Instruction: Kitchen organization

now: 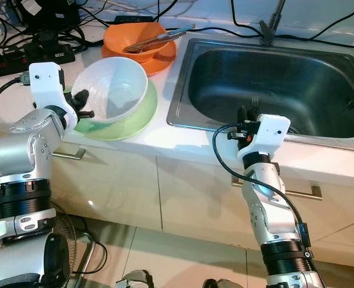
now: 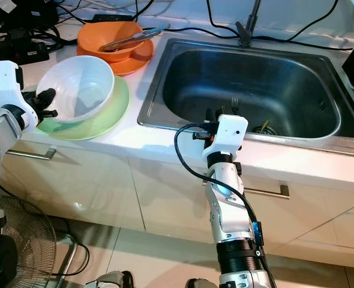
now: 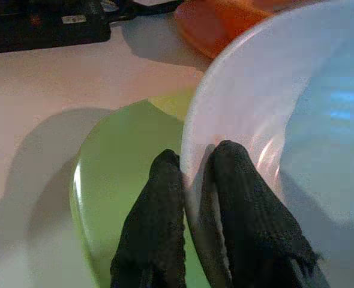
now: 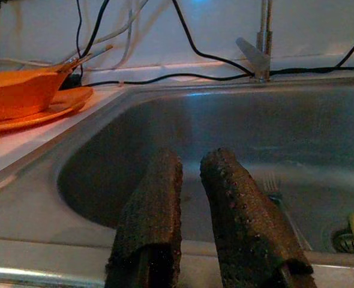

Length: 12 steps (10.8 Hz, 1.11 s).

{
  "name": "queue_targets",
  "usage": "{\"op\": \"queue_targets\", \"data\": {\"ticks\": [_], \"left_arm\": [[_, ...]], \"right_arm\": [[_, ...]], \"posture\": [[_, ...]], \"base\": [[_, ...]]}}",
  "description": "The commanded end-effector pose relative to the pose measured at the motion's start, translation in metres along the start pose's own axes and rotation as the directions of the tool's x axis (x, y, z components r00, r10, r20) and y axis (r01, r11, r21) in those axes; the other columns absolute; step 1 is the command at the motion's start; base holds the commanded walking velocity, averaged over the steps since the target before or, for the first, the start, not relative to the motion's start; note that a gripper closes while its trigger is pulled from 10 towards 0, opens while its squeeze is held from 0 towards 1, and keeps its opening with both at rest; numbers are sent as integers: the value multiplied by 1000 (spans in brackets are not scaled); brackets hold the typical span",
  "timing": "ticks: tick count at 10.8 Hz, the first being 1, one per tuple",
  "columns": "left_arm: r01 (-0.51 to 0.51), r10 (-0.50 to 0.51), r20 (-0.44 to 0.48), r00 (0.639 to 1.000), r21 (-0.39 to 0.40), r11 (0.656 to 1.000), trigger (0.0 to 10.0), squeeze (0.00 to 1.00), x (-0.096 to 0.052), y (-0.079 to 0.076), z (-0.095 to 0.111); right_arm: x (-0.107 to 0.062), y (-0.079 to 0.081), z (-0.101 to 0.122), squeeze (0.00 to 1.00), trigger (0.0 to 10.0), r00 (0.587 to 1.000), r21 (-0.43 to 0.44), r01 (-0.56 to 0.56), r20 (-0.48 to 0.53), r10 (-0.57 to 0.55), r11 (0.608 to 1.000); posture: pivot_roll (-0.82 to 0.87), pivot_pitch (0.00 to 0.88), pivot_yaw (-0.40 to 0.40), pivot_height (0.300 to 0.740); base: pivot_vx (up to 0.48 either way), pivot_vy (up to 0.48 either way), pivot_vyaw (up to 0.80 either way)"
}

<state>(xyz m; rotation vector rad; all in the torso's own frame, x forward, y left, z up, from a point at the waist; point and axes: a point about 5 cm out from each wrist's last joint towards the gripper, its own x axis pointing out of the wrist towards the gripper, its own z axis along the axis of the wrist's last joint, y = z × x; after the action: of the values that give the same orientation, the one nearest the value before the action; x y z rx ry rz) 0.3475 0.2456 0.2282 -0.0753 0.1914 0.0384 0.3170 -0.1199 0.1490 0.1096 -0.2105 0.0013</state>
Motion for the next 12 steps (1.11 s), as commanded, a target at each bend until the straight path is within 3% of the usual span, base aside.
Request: {"op": "queue_targets", "data": {"ticks": [1,3,4,6,8,10,11,12], "left_arm": [[1,-1,-2,1000,-10,1000,0,0,0,-2,0],[1,0,9,1000,-30,1000,0,0,1,-5,-1],[16,-6,107,994,-91,996,0,0,1,-9,9],[38,-3,203,979,-169,985,0,0,-1,-14,17],[88,-30,320,947,-166,982,0,0,0,-16,27],[140,-46,446,894,-180,974,0,0,-8,-29,45],[154,-57,479,876,-167,974,10000,0,-10,-36,48],[169,-82,500,862,-131,977,10000,0,-10,-47,47]], "right_arm": [[2,0,-1,0,10000,1000,1,-1,-15,1,1000],[2,1,-2,0,10000,1000,2,-1,-20,1,1000],[2,1,-2,0,10000,1000,2,-1,-20,1,1000],[2,0,-2,0,10000,1000,0,3,-20,-3,1000],[3,-1,-1,0,10000,1000,-2,7,-17,-7,1000],[7,-1,5,0,10000,1000,12,13,-2,-13,1000],[10,-1,9,0,10000,1000,24,13,8,-14,1000],[14,0,15,0,10000,1000,42,11,25,-12,999]], "posture": [[104,84,10,740],[104,80,9,740],[105,84,8,740],[102,88,6,740],[99,86,5,740],[99,87,0,740],[97,83,0,740],[96,82,-2,740]], "base": [[0,0,0],[0,0,0],[0,0,0],[0,0,0],[0,0,0],[0,0,0],[0,0,0],[0,0,0]]}}
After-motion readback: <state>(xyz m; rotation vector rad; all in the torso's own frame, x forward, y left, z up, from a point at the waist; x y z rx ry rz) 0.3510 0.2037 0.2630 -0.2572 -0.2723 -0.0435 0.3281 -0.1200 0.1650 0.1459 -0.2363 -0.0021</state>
